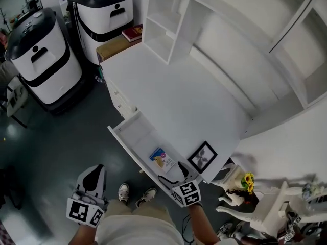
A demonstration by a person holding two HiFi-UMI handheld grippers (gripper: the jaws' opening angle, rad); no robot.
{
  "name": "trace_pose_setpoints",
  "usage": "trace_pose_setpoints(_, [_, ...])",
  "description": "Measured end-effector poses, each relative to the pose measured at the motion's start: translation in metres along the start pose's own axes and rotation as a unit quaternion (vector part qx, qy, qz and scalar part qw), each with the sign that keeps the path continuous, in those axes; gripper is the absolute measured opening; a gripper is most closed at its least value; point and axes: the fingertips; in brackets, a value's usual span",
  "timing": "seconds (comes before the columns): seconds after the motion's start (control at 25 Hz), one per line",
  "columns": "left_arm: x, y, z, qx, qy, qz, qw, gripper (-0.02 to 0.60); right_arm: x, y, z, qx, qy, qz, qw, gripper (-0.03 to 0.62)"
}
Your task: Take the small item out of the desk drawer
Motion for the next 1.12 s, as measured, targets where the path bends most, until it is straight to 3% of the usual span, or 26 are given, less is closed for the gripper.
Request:
trace_pose_setpoints(0.28, [0.019, -0.003, 0.010, 0.003, 0.007, -0.030, 0.9995, 0.017, -0.046, -0.003, 0.044, 0.055, 0.060, 0.001, 0.997, 0.445])
trace_pose_setpoints(0.6, [0.033, -0.009, 0.014, 0.001, 0.014, -0.054, 0.9984, 0.017, -0.092, -0.008, 0.088, 0.076, 0.117, -0.014, 0.990, 0.445])
trace_pose_setpoints(1.12, [0.068, 0.001, 0.031, 0.008, 0.036, -0.113, 0.9929, 0.017, -0.149, -0.016, 0.105, 0.103, 0.153, -0.022, 0.983, 0.445])
Point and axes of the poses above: the fingertips, and each gripper's own axes: x backward along the fingers, y to its left, z out of its underside, and after that the axes turned 11 degrees about z, right-handed
